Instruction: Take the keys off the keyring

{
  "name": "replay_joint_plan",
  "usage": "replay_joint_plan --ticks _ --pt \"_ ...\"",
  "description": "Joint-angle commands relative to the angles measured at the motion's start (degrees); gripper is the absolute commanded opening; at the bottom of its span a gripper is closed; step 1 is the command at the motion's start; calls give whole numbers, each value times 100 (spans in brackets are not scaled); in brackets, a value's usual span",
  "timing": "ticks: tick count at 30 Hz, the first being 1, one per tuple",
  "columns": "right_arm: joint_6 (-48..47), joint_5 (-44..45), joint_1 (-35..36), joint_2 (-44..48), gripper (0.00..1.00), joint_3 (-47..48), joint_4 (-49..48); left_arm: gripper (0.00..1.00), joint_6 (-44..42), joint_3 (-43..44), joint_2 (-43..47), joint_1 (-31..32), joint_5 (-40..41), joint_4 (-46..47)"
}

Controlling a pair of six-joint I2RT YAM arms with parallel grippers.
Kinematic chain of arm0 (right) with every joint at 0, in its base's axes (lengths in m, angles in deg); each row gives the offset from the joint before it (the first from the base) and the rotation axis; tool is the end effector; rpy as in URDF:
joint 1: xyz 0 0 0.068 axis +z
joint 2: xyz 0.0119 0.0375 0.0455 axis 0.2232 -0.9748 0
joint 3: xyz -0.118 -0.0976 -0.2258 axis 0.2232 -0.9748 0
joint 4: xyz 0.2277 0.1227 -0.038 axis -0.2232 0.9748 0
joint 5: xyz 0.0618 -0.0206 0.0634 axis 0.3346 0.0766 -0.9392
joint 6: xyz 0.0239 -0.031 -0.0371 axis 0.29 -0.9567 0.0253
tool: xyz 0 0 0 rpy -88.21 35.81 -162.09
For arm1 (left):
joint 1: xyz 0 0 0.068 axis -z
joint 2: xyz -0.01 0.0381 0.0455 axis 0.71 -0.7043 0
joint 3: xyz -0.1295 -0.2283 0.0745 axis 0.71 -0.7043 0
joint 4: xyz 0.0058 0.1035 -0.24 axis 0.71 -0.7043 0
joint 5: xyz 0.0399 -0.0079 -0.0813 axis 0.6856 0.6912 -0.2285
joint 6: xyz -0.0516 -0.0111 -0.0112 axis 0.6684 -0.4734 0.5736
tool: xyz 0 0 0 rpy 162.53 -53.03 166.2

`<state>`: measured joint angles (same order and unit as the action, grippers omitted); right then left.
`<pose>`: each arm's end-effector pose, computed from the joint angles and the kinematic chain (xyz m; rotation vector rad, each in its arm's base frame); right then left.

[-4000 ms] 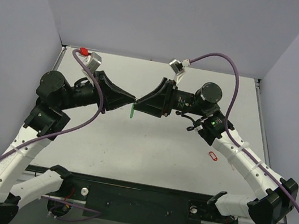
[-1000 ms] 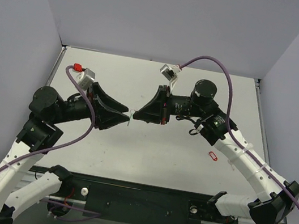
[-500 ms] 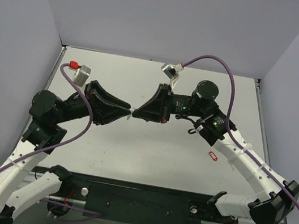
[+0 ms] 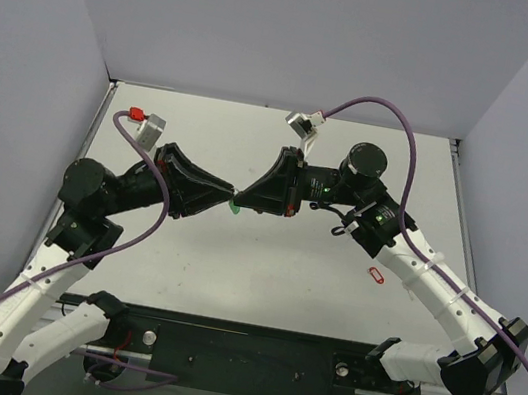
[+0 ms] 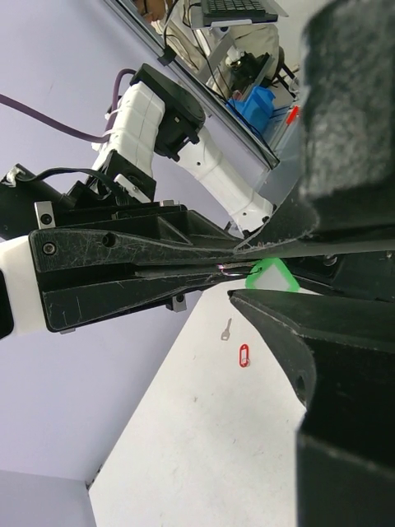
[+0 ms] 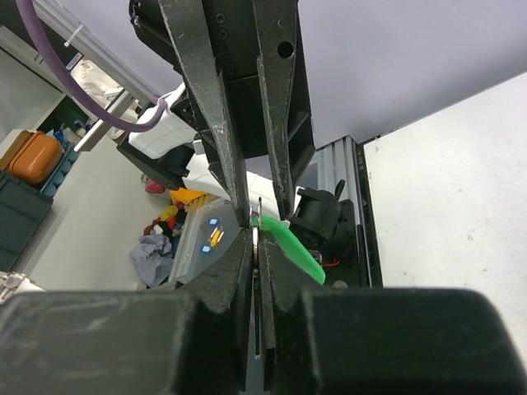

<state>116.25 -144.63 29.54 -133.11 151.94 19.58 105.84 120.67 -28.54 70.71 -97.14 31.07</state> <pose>0.1891 0.2143 0.4428 -1.0502 1.3109 1.7951 0.1375 -0.0926 0.4206 0.5032 1.3929 -1.4771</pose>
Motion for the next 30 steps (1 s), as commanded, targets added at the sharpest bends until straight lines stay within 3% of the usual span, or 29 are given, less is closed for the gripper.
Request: replay_joint_plan --ticks 1,6,8,10,15,19,22,30 --pt "23 -144 28 199 0 28 -521 26 49 22 -7 54 -79 351" --pt "58 -153 28 199 0 28 -573 21 137 13 -86 107 -219 474" --pt "76 -144 19 199 0 19 -609 15 128 4 -95 142 -237 492" --pt "129 -127 28 190 0 19 -688 0 128 4 -104 168 -202 466" --pt "129 -39 19 199 0 62 -583 0 23 92 -95 203 -53 282" --pt "-12 49 19 243 17 107 -398 0 -109 188 -104 239 26 114" --pt "-29 84 10 278 21 80 -372 0 -153 241 -104 247 62 52" --pt "-117 154 -16 357 18 54 -354 0 -223 241 -78 265 211 -53"
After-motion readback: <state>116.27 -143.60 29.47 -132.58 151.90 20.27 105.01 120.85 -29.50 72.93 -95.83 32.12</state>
